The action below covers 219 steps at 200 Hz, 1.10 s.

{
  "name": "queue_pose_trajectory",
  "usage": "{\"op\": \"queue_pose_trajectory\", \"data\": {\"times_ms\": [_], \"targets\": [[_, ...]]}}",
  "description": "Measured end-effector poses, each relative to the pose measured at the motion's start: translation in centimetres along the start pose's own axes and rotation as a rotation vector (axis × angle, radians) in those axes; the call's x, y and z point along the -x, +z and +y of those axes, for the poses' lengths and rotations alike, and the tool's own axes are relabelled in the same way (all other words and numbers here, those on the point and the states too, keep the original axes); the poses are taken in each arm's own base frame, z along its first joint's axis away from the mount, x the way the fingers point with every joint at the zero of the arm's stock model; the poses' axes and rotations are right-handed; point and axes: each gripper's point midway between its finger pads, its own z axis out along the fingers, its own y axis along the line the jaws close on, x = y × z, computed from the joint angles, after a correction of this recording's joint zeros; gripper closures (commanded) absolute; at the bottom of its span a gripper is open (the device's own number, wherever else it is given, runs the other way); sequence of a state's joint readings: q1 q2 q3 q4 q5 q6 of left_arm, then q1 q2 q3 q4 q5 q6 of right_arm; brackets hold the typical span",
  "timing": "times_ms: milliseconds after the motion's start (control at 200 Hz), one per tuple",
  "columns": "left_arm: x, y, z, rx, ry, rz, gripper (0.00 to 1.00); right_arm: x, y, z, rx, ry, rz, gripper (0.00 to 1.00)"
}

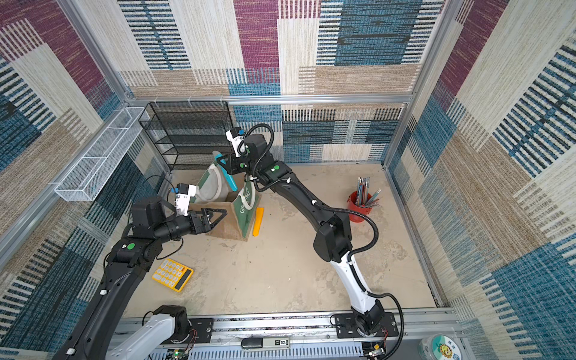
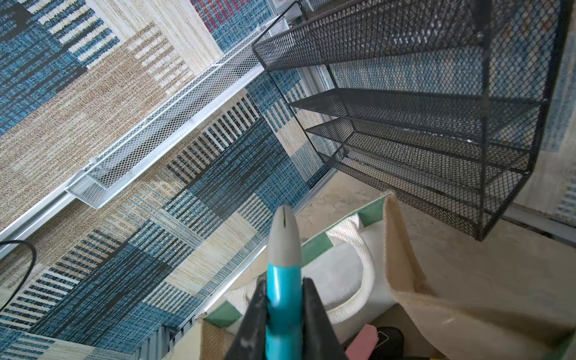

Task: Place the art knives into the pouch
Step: Place the utility knife in the pouch.

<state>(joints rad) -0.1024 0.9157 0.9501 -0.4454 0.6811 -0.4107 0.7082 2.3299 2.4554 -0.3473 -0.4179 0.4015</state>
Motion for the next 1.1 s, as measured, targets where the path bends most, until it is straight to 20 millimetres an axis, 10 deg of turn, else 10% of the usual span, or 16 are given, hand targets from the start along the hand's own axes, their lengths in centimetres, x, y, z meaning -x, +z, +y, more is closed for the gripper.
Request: {"op": "queue_pose_trajectory", "data": {"times_ms": [285,681,1097], "targets": [[0.7,-0.2,0.5,0.044,0.026,-0.025,0.01,-1.3,0.7,-0.9,-0.017,0.022,0.039,0.00],[1.7,-0.2,0.4,0.056,0.046,-0.037,0.01,1.7,-3.7,0.7,-0.106,-0.057,-0.010,0.00],[1.4,0.3,2.3,0.130,0.037,-0.038,0.01,2.9,-14.7,-1.1,-0.343,-0.104,-0.137,0.00]]}}
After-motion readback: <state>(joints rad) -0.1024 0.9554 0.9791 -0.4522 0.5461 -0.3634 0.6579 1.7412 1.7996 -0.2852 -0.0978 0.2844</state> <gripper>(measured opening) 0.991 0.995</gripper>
